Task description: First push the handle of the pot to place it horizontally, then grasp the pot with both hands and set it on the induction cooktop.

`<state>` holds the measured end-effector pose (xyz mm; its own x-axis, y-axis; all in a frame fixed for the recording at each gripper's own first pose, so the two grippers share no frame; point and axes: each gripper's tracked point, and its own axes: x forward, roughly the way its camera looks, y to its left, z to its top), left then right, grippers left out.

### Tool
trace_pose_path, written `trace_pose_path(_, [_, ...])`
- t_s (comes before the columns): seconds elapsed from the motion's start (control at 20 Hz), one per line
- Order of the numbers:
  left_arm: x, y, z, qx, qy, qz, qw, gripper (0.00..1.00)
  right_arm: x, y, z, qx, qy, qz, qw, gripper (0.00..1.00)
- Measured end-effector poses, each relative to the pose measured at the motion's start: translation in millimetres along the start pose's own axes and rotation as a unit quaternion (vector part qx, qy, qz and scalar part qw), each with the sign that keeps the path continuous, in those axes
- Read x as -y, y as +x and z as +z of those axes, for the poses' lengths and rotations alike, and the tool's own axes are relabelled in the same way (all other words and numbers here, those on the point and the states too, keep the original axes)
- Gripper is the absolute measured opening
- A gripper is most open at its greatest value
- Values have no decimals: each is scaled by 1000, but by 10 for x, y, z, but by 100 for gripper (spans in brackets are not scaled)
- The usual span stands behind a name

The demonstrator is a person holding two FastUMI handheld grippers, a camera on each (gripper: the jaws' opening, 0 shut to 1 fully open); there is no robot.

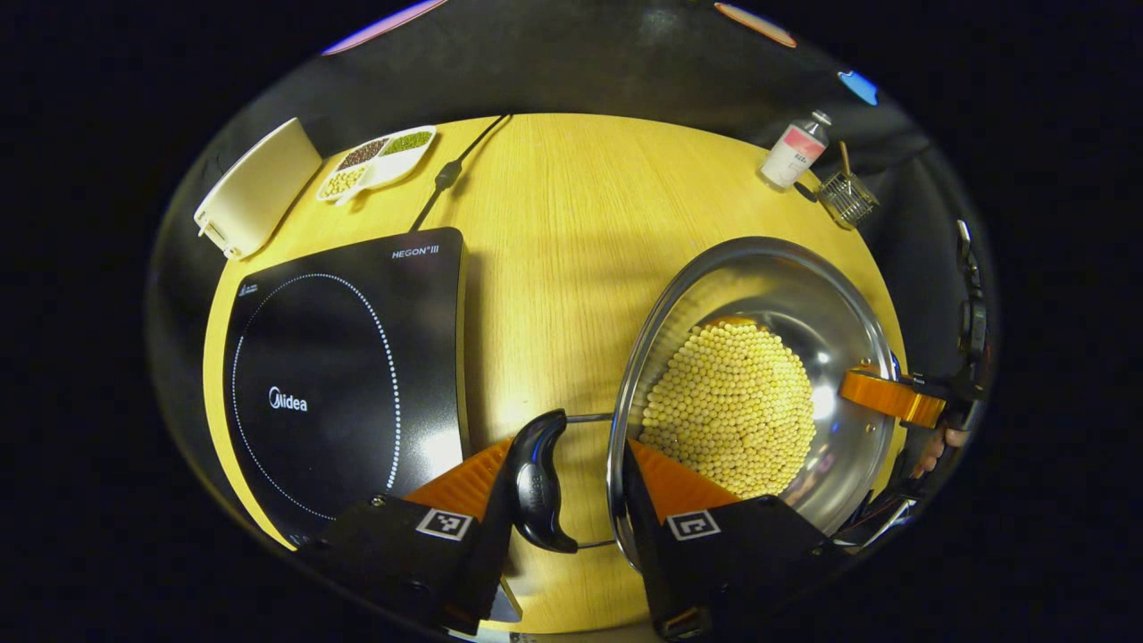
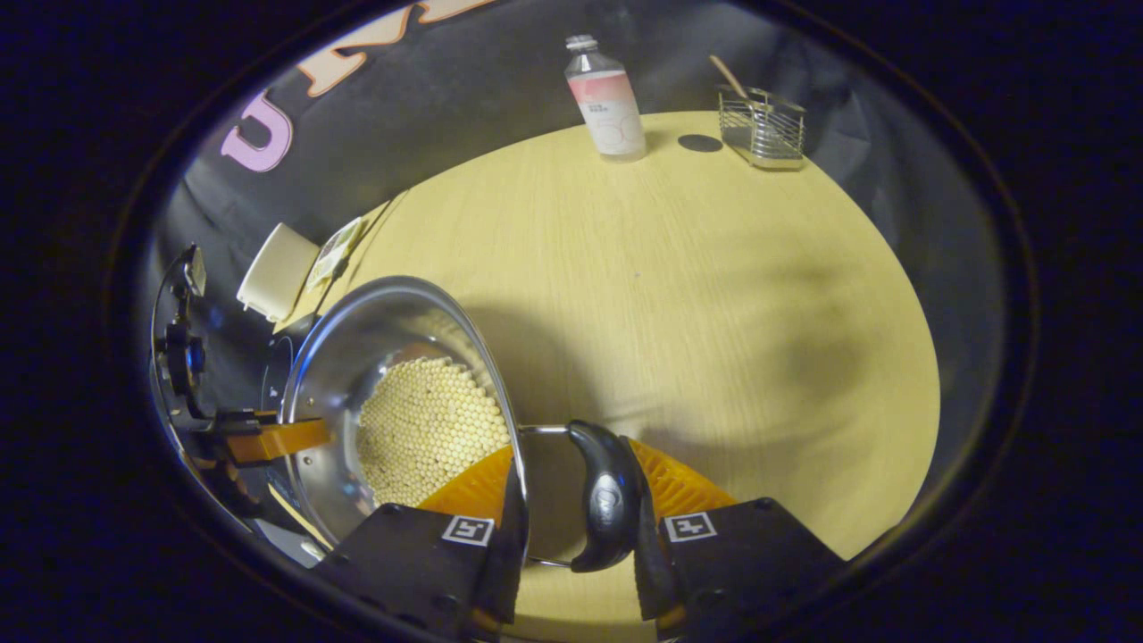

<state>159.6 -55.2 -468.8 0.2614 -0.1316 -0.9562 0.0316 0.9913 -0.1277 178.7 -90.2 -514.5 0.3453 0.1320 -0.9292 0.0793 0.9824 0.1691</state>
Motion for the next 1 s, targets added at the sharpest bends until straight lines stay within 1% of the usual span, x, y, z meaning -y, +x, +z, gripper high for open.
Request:
trace_pose_path(0.2, [-64,-169,43,9,7,2,1000,65,-116,-138,6,2,8,3,1000,54])
trace_pose_path(0.3, [-125,-284,22,8,3,1,1000,65,-214,-207,11,4,5,7,1000,54])
trace_pose_path(0.45, [-288,-490,-8,12,-2,10,1000,61,-440,-260,-28,6,-2,20,1000,54])
trace_pose_path(0.7, [-644,-768,-65,23,-10,27,999,63,-870,-311,-75,9,-7,43,999,54])
trace_pose_path(0.85, [-899,-858,-108,31,-18,21,999,60,-1158,-329,-121,14,-15,42,999,54])
trace_pose_path(0.9, [-992,-872,-127,31,-20,15,999,59,-1263,-337,-130,15,-19,38,999,54])
trace_pose_path(1.0, [-1201,-885,-176,31,-25,2,999,59,-1478,-333,-172,17,-24,29,999,54])
